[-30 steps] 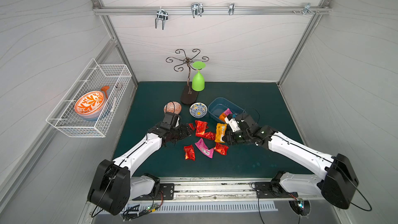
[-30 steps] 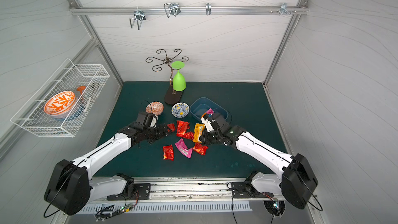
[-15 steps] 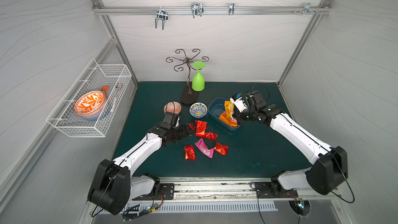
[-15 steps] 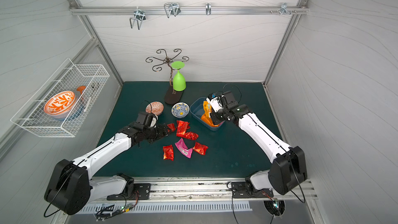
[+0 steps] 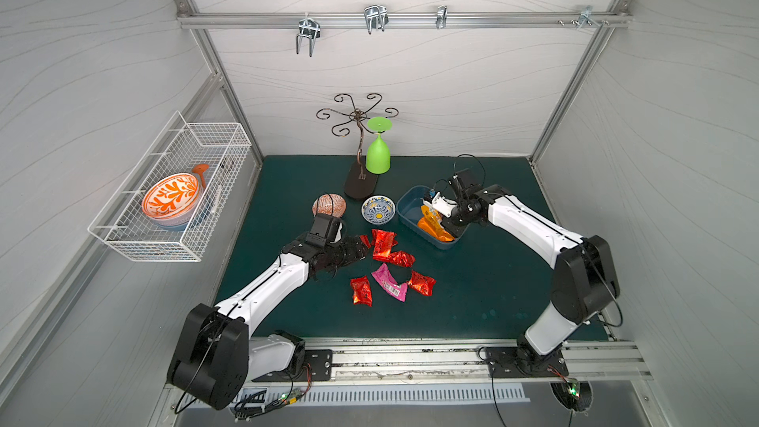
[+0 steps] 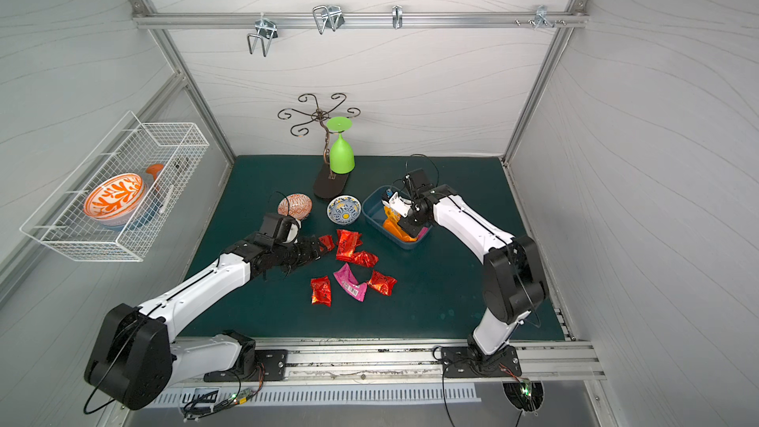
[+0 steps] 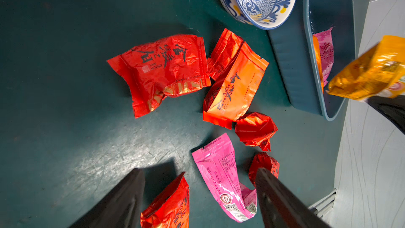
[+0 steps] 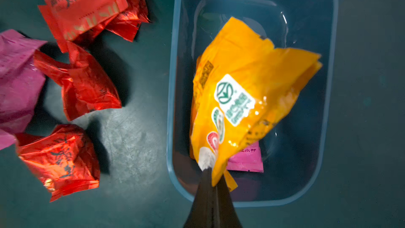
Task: Put the tea bags into the storage box
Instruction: Place the tea bag in the storage box, then pick up the tea bag from the center of the board.
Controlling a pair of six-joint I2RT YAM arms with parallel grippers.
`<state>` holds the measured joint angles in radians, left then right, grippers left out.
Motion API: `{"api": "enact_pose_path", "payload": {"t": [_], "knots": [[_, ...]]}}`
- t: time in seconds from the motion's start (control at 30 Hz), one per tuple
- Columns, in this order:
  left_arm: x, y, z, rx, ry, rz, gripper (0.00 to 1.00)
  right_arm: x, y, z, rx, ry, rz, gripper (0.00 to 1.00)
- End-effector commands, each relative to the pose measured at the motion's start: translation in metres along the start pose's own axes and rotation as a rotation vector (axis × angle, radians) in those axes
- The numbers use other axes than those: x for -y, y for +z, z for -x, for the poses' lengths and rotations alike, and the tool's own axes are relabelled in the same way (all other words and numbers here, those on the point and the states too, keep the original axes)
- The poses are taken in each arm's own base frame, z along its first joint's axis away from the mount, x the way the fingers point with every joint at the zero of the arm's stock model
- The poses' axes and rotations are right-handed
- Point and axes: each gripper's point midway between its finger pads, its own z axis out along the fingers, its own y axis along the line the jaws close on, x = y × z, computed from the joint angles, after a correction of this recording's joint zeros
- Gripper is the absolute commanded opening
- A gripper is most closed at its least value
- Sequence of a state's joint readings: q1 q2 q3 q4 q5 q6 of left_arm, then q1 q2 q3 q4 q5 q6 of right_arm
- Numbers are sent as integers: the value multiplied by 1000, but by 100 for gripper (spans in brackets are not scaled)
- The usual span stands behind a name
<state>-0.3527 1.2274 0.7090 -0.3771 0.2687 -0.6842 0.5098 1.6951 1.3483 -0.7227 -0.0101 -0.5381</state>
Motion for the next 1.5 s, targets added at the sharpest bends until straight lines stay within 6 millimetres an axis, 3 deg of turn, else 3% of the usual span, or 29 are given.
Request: {"api": "enact_pose_path", "payload": {"t": [0.0,0.3,0.37,0.47,0.6,0.7,0.83,0.93,1.03,1.2,1.33,1.47], "knots": [[7,-5,7,27,25,-11,84,-1,9,-17,-111,-49,13,0],[8,-3,8,26,27,-13,84,-15,27,-37,-234,-82,30,0],[8,-3,8,25,28,-12,84,-13,25,-35,-227,-77,16,8],[8,-3,7,24,26,-12,84,-9,17,-27,-198,-56,-15,23],[7,-4,8,28,25,-12,84,-6,-6,-10,-123,-16,-54,30],[8,-4,8,30,24,-16,84,-15,-25,2,-60,-3,-69,33],[9,-5,9,34,22,-20,84,-45,-40,7,1,19,-56,37],[9,-6,9,41,21,-20,84,-79,-45,3,17,74,-2,39],[9,-6,9,38,18,-20,84,-117,-45,-5,13,135,67,42],[9,-5,9,39,10,-23,84,-176,-35,-15,48,94,113,46],[8,-6,9,46,-4,-24,84,-197,-21,-15,53,23,48,46],[7,-7,10,57,-17,-21,84,-202,-1,-13,26,-73,-65,47]]}}
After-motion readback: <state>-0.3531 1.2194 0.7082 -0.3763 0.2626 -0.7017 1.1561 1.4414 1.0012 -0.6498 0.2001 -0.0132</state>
